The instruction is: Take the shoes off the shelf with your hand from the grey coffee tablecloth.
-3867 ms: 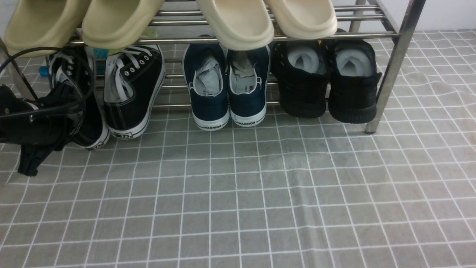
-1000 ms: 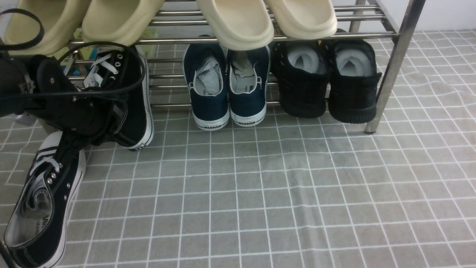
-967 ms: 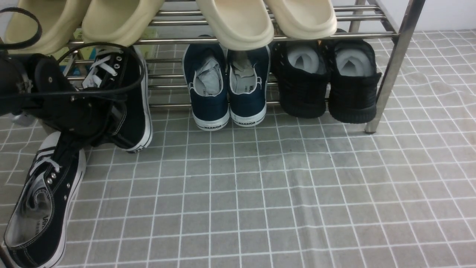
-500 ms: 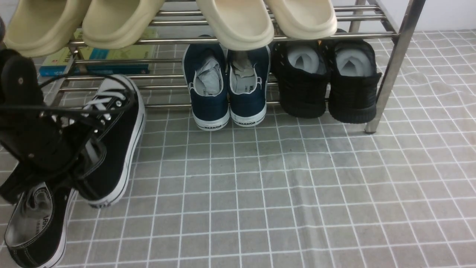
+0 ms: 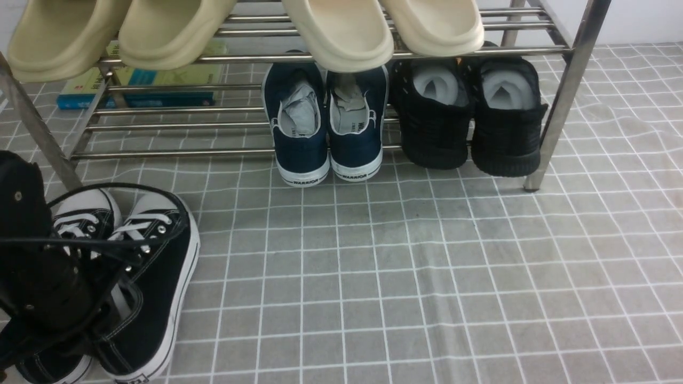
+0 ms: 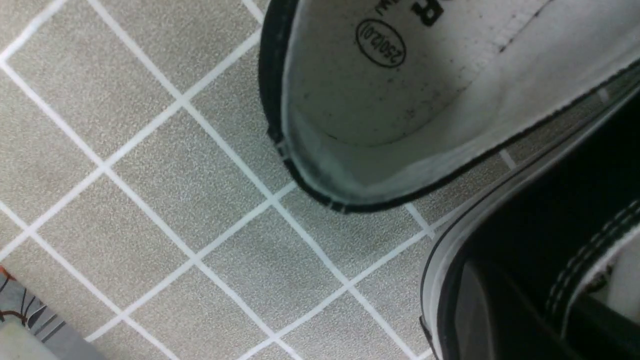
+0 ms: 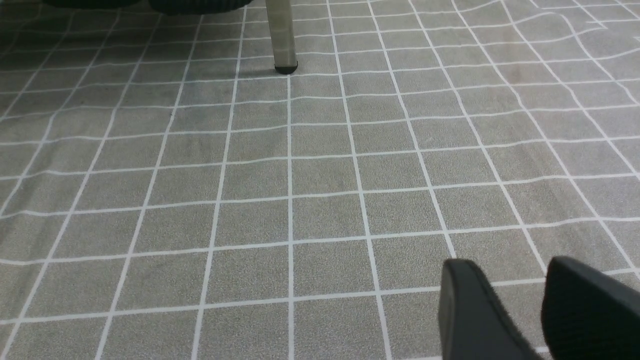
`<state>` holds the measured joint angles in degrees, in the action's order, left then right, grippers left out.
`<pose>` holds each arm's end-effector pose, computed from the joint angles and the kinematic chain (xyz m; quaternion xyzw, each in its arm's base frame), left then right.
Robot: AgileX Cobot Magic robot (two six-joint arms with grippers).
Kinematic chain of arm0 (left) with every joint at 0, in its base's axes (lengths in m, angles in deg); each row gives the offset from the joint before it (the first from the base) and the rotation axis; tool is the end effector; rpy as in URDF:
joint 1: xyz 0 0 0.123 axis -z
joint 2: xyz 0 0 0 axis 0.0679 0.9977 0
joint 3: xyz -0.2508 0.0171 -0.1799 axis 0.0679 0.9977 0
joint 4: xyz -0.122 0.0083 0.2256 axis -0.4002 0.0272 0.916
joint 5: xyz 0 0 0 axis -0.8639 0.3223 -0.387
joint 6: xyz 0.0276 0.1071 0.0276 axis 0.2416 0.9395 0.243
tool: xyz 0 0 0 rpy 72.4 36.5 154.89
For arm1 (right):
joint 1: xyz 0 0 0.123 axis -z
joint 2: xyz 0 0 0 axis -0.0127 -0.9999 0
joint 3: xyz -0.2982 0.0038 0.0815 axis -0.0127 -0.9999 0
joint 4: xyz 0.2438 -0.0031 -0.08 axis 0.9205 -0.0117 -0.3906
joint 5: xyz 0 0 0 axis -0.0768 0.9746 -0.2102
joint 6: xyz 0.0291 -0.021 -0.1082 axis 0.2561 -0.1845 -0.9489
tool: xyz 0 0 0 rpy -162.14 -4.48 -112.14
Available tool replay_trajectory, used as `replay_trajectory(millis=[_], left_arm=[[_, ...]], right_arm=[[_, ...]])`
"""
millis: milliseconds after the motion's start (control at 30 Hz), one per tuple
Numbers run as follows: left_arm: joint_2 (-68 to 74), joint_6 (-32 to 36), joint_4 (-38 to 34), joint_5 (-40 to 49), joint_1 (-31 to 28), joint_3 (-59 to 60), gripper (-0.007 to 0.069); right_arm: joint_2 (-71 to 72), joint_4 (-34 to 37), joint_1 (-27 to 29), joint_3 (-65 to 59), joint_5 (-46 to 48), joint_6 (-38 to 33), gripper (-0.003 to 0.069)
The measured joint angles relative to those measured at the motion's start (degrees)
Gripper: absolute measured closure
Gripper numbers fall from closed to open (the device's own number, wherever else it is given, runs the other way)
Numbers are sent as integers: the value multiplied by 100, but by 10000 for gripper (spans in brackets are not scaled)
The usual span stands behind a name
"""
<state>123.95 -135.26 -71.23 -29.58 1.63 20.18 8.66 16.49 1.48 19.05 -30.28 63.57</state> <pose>0.2373 -0.0174 0.2080 -0.4376 0.8962 -0.0152 0.0711 0.0547 0.0004 0.1669 0.0376 0.8055 0.0183 0.5912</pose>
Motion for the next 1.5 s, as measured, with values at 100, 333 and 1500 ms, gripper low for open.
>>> replay_trajectory(millis=[100, 333, 1500], left_arm=[[0, 0, 113, -34, 0, 52, 596], [0, 0, 413, -45, 0, 53, 573], [-5674, 6378, -1905, -1049, 0, 1656, 623]], right_arm=[[0, 0, 0, 0, 0, 0, 420], [0, 0, 0, 0, 0, 0, 420], [0, 0, 0, 0, 0, 0, 420]])
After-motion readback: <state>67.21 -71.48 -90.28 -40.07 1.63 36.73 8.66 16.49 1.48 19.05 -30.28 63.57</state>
